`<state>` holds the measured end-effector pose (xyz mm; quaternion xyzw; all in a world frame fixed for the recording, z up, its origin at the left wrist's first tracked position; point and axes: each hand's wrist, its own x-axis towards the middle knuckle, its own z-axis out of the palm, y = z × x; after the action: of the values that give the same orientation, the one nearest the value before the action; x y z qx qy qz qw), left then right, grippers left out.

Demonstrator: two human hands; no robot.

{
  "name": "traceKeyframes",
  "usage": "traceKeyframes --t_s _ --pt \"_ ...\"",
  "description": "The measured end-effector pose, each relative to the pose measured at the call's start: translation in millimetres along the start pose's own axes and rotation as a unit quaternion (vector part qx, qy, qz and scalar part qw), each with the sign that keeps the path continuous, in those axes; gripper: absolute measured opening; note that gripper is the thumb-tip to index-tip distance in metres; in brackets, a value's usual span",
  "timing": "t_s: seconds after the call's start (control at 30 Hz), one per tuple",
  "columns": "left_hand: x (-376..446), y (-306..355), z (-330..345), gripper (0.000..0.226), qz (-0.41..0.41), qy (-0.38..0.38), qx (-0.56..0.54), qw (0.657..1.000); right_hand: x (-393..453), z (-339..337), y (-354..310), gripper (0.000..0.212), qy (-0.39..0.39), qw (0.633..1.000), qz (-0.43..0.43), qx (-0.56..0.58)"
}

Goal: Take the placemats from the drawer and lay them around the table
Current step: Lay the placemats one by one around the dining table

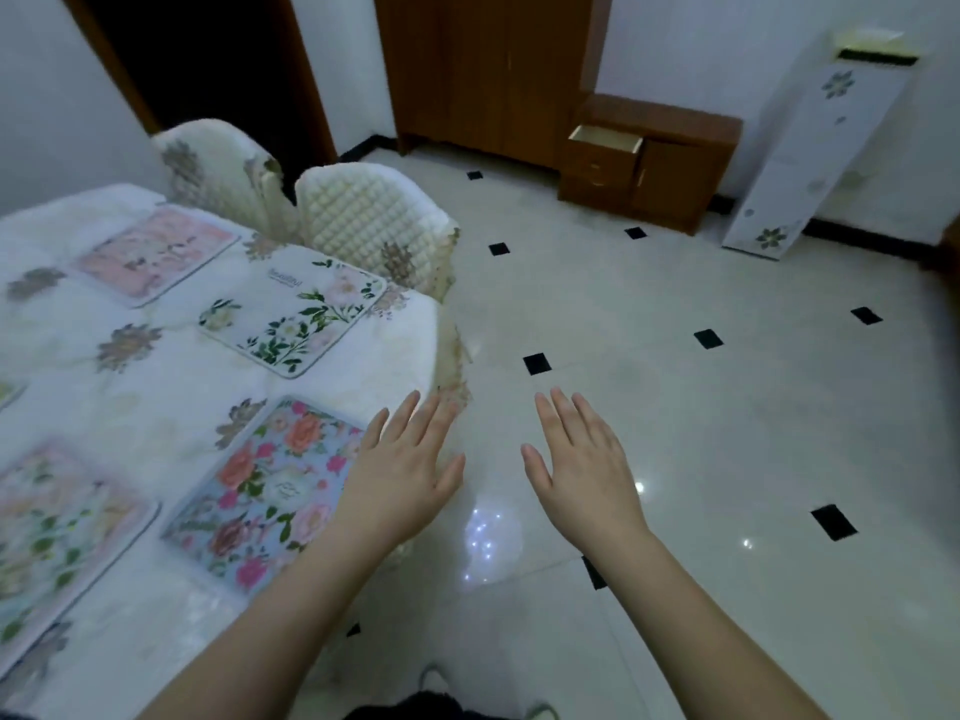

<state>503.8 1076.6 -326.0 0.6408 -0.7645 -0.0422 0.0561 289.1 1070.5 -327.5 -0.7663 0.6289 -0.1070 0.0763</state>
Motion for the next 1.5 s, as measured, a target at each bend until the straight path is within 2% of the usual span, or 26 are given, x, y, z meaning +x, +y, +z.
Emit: traceKeyframes --t_s 0.2,0.53,0.67,0.93,1.07,1.13,1.23,1.37,1.5 --pt "-10 -68 8 0.06 -0.086 -0.008 0.026 0.996 57 22 -49 0.066 -0.04 0.995 -0.093 -0.001" --pt "-20 -168 14 0.065 -0.214 0.009 0.019 0.977 124 68 -145 0.067 -0.09 0.974 -0.209 -0.02" --pt "-35 -194 18 0.062 -0.242 0.012 0.032 0.97 137 90 -174 0.076 -0.148 0.953 -0.264 -0.018" --pt "-64 -215 47 0.058 -0.363 -0.015 -0.008 0.932 170 129 -205 0.079 -0.207 0.92 -0.334 -0.02" --pt "-77 -205 68 0.075 -0.423 -0.046 -0.064 0.903 183 149 -208 0.075 -0.233 0.898 -0.371 -0.045" --pt "-82 -199 79 0.084 -0.439 -0.063 -0.094 0.892 189 158 -207 0.081 -0.243 0.889 -0.383 -0.059" --pt "-88 -192 91 0.085 -0.465 -0.059 -0.107 0.877 196 171 -205 0.085 -0.256 0.876 -0.404 -0.067" --pt "-96 -184 102 0.083 -0.505 -0.053 -0.123 0.853 198 186 -203 0.074 -0.276 0.856 -0.43 -0.08" --pt "-105 -174 112 0.079 -0.538 -0.06 -0.127 0.831 201 198 -201 0.072 -0.264 0.854 -0.444 -0.066"
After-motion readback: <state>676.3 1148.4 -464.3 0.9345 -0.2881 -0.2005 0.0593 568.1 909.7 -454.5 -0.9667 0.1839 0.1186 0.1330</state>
